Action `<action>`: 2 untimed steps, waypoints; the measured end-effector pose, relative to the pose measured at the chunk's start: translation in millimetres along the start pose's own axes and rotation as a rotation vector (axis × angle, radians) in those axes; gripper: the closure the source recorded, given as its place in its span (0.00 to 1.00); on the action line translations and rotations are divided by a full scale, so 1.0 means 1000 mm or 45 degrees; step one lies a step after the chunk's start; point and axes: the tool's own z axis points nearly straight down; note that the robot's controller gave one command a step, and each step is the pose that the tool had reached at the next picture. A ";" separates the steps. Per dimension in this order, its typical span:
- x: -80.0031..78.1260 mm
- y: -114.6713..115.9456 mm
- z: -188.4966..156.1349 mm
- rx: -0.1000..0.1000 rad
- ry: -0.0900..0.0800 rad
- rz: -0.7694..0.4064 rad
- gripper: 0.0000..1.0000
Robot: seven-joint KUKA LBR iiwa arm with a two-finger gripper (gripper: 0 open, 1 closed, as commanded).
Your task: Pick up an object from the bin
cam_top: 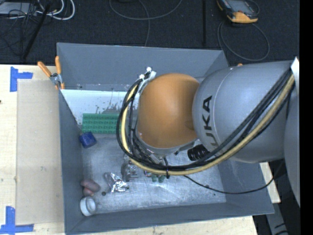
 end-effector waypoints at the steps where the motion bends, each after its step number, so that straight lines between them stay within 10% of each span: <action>1: 0.009 0.008 0.066 0.005 0.018 -0.427 1.00; 2: -0.026 0.051 0.090 0.003 0.010 -0.151 1.00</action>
Offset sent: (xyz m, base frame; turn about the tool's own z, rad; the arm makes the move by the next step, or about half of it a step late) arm -0.0075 0.0079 -0.0633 -0.3345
